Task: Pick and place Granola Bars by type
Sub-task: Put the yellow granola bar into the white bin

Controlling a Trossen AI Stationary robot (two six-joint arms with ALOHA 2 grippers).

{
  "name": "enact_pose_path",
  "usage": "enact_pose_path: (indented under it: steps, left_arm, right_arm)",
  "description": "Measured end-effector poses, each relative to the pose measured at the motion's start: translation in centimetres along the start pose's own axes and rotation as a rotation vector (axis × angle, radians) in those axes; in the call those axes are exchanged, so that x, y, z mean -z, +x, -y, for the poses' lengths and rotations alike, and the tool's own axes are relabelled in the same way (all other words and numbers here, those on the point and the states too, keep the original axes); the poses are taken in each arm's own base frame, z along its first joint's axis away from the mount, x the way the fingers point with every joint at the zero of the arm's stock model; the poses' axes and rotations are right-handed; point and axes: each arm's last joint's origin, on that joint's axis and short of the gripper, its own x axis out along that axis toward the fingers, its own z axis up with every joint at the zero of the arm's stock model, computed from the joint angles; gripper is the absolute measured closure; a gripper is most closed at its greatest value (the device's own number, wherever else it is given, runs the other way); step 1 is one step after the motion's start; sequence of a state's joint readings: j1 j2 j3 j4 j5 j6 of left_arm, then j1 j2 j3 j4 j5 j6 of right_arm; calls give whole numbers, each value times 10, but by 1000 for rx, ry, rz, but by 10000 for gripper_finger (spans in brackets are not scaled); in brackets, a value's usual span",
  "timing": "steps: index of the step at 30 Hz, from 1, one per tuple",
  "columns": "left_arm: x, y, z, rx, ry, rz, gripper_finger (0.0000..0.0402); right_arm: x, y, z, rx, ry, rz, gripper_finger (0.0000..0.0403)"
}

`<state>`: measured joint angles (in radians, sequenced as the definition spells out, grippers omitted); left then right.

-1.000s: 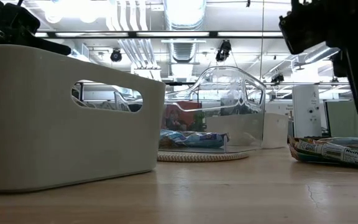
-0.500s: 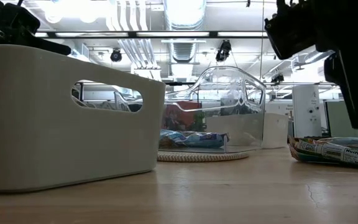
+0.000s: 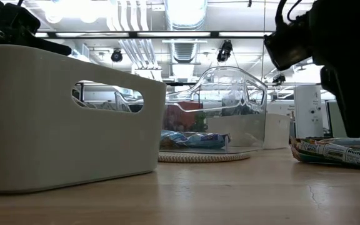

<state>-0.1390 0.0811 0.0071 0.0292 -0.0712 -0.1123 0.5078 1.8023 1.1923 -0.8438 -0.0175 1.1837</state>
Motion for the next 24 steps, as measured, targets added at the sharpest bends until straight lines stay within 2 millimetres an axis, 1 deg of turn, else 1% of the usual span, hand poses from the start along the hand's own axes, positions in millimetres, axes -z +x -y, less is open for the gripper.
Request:
enact_pose_path:
  steps: [7, 18, 24]
  left_arm:
    - [0, 0, 0, 0, 0, 0, 401]
    - [0, 0, 0, 0, 0, 0, 401]
    - [0, 0, 0, 0, 0, 0, 401]
  right_arm:
    - [-6, 4, 7, 26, 5, 14, 67]
    - [-5, 10, 11, 30, -2, 13, 67]
    - [-4, 19, 13, 20, 17, 17, 67]
